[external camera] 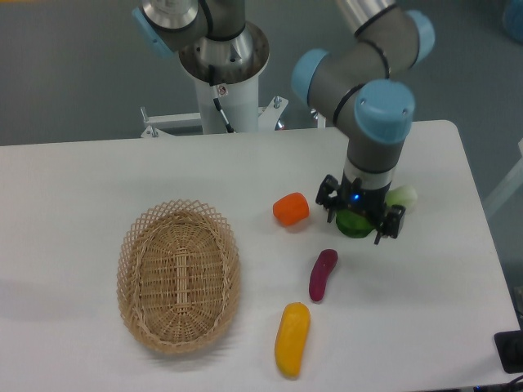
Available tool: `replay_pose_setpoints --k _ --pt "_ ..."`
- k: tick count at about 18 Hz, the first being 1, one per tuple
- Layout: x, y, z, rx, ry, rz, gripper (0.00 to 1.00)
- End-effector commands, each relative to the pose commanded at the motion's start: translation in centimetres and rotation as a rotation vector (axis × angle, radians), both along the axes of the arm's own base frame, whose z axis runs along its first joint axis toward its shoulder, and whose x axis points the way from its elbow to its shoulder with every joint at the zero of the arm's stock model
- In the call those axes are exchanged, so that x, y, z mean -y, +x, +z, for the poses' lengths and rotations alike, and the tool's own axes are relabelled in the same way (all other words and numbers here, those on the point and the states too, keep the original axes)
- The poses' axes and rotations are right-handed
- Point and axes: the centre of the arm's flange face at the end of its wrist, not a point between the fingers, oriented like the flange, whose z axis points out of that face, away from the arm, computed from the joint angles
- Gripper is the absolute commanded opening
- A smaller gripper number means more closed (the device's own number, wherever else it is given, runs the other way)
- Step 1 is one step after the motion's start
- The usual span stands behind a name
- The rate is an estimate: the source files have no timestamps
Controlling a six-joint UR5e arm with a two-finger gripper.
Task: Pick up the sweet potato from the table
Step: 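Move the open gripper down over the purple sweet potato, then close the gripper on the purple sweet potato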
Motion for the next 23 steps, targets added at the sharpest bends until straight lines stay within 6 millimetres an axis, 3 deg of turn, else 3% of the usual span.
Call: replay_pose_setpoints --k 7,19,23 --pt "-0.7 1.5 -4.1 -0.003 -0.002 -0.023 1.0" --pt "-2.3 2.0 -6.8 -0.038 -0.001 -0.039 1.0" --pt "-2.3 2.1 -7.2 -0.05 -0.023 -0.029 0.83"
